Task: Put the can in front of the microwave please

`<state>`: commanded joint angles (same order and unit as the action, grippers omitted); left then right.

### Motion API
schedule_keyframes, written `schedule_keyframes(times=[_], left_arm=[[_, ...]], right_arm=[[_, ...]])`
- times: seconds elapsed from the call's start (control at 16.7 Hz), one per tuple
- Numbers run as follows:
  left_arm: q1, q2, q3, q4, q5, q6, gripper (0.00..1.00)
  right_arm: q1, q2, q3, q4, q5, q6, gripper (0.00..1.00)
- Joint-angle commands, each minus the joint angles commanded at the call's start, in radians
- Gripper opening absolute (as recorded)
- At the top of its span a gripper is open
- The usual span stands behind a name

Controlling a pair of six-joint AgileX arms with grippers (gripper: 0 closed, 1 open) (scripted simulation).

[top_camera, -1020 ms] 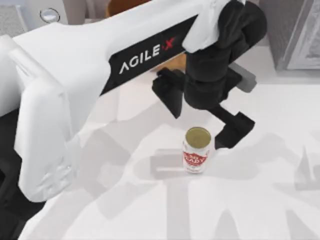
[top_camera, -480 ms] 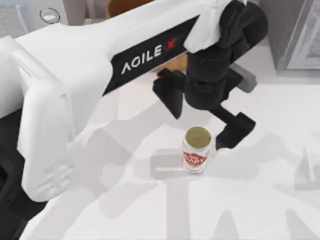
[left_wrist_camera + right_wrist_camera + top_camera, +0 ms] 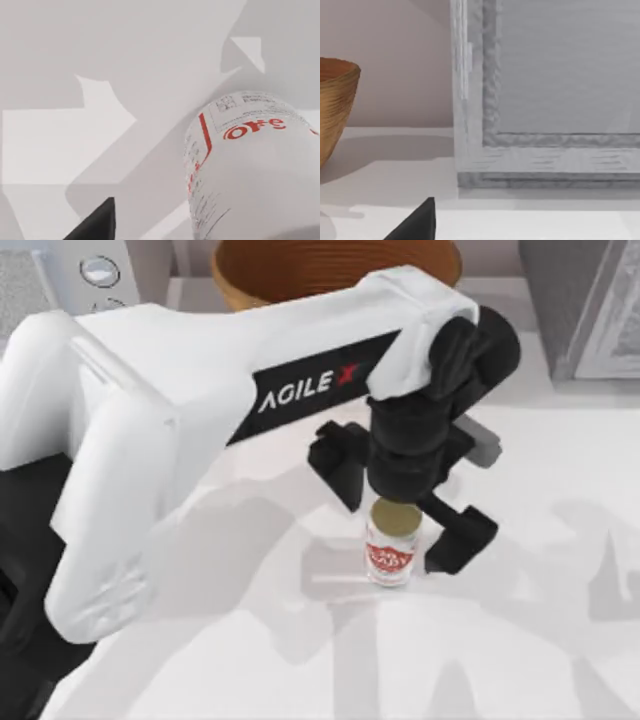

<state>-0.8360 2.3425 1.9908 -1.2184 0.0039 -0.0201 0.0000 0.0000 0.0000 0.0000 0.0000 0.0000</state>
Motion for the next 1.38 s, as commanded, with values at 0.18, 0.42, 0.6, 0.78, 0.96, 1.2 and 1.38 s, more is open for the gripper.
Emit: schedule_keyframes(times=[0.18, 0.42, 0.6, 0.78, 0.96, 1.2, 1.38], left_arm=[[0.000, 0.001, -0.018, 0.018, 0.000, 0.000, 1.00], [0.000, 0.001, -0.018, 0.018, 0.000, 0.000, 0.85], [0.000, 0.001, -0.018, 0.018, 0.000, 0.000, 0.62], [0.000, 0.001, -0.018, 0.018, 0.000, 0.000, 0.40], [0.000, 0.001, -0.018, 0.018, 0.000, 0.000, 0.17], [0.000, 0.001, -0.018, 0.018, 0.000, 0.000, 0.00], [0.000, 0.001, -0.018, 0.018, 0.000, 0.000, 0.00]], right_arm=[[0.000, 0.000, 0.000, 0.000, 0.000, 0.000, 1.00], [0.000, 0.000, 0.000, 0.000, 0.000, 0.000, 1.00], [0.000, 0.000, 0.000, 0.000, 0.000, 0.000, 1.00], [0.000, 0.000, 0.000, 0.000, 0.000, 0.000, 1.00], [0.000, 0.000, 0.000, 0.000, 0.000, 0.000, 1.00], [0.000, 0.000, 0.000, 0.000, 0.000, 0.000, 1.00], [0.000, 0.000, 0.000, 0.000, 0.000, 0.000, 1.00]])
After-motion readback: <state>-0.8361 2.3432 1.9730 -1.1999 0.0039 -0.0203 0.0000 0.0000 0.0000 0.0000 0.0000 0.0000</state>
